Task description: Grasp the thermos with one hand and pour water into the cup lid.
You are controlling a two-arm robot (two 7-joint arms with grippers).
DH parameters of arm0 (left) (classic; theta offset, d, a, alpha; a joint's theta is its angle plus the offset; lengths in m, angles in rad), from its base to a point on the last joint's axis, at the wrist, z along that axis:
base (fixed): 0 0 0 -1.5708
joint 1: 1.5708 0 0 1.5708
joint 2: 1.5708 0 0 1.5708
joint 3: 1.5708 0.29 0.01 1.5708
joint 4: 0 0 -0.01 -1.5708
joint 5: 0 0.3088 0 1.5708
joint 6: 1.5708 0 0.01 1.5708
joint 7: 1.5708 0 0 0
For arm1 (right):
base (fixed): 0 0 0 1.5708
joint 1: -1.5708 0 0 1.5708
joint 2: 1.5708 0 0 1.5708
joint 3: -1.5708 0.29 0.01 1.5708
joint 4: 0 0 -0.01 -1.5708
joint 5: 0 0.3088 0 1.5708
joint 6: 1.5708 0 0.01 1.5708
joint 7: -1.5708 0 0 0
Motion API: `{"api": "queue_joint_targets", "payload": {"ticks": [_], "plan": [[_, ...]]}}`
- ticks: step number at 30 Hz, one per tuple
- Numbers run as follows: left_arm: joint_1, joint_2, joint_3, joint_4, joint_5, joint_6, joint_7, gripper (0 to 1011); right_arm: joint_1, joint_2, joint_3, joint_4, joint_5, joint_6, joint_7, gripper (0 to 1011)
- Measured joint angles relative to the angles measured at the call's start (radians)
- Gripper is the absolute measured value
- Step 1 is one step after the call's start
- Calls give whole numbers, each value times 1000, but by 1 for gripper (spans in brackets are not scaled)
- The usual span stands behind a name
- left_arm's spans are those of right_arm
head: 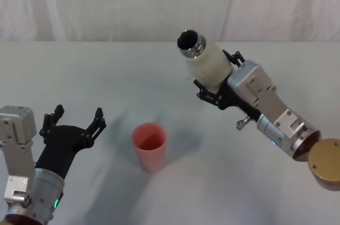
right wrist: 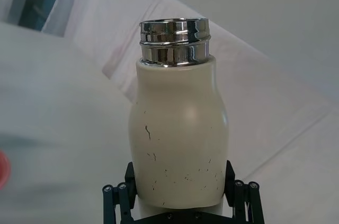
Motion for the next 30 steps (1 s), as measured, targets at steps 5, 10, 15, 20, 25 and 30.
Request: {"api": "queue_joint_targets", "payload": {"ticks": [5,10,15,20,25,30], "plan": [[0,0,0,0,0,0,0,1001,-2,2,-12,0,-73,-3,-18,956],[0,0,0,0,0,0,0,1001,-6,9,-23,0,-146,-11,-42,956],[0,0,0,0,0,0,0,1001,-12,18,-36,2,-243,-23,-84,956],[0,0,0,0,0,0,0,1001,-15,23,-46,7,-320,-26,-115,956],[0,0,0,0,0,0,0,1001,-18,29,-55,9,-387,-26,-128,956],[0,0,0,0,0,0,0,1001,-16,34,-64,11,-431,-22,-128,956]]}}
